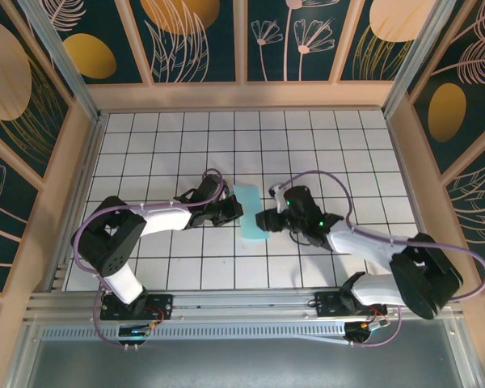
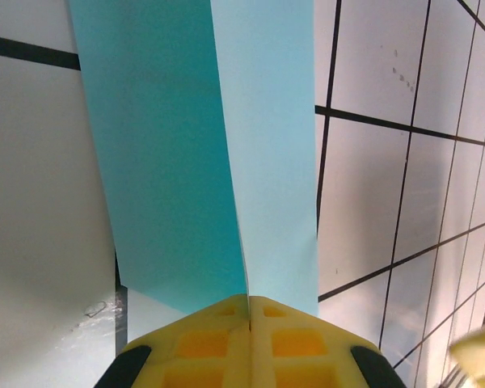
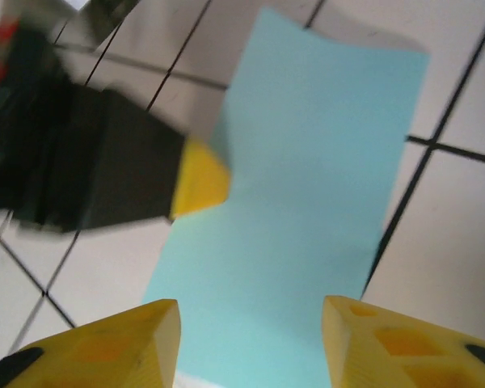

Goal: Fold a paper plane with a square sheet of paper (fold left side to right side)
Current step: Third fold the triangle at the center of the table.

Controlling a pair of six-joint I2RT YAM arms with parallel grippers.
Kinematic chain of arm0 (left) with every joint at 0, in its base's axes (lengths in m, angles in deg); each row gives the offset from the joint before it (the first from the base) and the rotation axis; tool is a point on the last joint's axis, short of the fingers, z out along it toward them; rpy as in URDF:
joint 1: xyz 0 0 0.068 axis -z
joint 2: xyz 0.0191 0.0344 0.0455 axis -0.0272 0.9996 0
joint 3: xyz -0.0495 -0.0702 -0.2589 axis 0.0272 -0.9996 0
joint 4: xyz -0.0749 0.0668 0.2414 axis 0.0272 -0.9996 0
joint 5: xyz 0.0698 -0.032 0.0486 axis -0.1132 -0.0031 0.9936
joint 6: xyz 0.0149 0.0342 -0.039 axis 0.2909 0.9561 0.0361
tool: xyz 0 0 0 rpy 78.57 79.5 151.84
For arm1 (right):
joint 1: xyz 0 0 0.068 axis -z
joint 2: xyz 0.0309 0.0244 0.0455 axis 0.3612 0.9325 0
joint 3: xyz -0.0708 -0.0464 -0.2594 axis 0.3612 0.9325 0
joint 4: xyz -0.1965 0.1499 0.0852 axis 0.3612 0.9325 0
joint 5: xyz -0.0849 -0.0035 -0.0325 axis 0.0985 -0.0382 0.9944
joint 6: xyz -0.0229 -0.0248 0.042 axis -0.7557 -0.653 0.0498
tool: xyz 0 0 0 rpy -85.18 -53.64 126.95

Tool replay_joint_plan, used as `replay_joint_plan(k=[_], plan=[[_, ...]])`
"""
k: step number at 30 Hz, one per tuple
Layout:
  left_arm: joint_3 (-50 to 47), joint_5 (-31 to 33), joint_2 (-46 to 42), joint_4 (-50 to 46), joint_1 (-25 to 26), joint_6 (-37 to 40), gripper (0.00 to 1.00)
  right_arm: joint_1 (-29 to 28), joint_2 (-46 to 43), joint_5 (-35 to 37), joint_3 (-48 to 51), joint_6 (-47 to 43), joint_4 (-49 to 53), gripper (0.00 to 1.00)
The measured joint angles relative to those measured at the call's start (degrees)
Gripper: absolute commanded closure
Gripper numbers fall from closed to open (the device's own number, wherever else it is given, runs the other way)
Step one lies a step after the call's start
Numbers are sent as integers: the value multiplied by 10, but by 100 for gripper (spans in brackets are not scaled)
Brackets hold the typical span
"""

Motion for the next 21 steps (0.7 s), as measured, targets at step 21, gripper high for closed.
replay_joint_plan(k=[21], plan=[[18, -15, 0, -25, 0, 0, 100, -242, 99, 291, -5, -133, -12, 34]])
